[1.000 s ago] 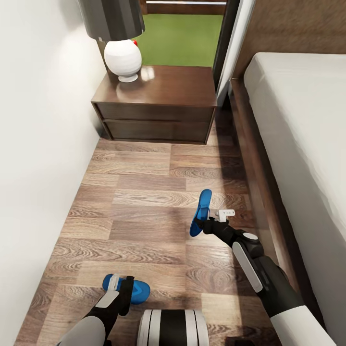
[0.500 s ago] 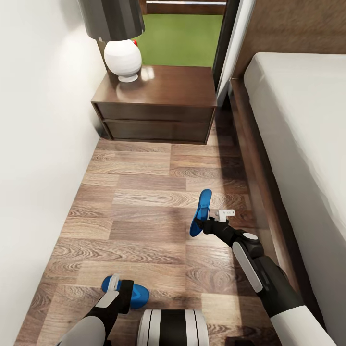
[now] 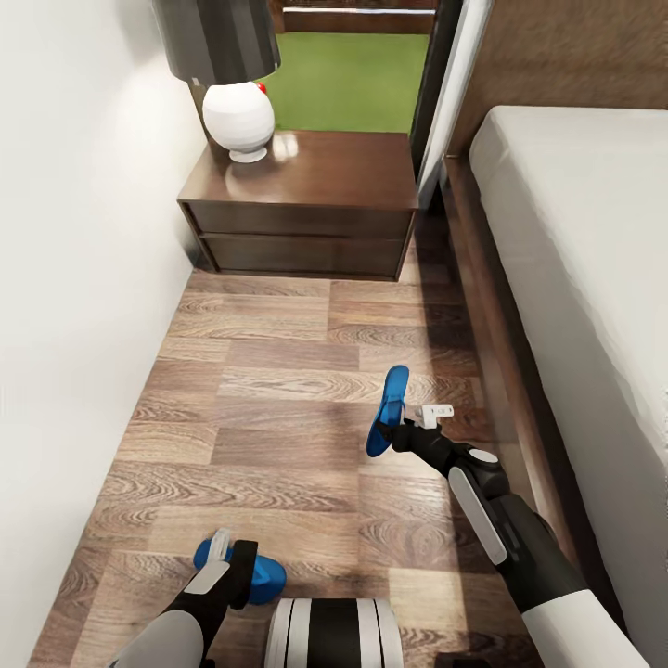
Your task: In the bedroom, move the book from the bed onto either nightstand, and place the two sandals side by side next to the bed.
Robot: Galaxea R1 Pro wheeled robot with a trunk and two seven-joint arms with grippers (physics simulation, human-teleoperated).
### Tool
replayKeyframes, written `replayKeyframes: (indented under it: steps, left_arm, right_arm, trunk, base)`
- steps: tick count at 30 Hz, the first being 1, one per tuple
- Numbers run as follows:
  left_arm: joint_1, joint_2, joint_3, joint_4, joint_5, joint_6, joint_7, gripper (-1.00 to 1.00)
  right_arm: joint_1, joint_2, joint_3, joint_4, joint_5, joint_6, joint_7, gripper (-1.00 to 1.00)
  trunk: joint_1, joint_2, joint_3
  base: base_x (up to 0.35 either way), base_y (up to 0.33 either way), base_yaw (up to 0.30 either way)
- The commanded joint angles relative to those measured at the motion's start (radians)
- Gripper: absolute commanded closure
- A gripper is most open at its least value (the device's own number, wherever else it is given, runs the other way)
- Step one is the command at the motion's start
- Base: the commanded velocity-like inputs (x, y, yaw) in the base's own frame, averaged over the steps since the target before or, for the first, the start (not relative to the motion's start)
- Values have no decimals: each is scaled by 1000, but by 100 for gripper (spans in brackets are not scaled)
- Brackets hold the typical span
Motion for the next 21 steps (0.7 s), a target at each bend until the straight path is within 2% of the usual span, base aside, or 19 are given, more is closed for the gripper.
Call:
replayKeyframes:
  steps: [1, 21]
  left_arm:
    - [0, -1, -1, -4, 6, 6, 6, 100]
    - [0, -1, -2, -4, 6, 6, 6, 100]
  right_arm:
    - [0, -1, 1, -1, -1, 4, 0, 100]
    - [0, -1, 1, -1, -2, 5, 0, 100]
  trunk:
    - [-1, 0, 3]
    - [-10, 5, 81]
  base:
    - [0, 0, 0]
    - [0, 0, 0]
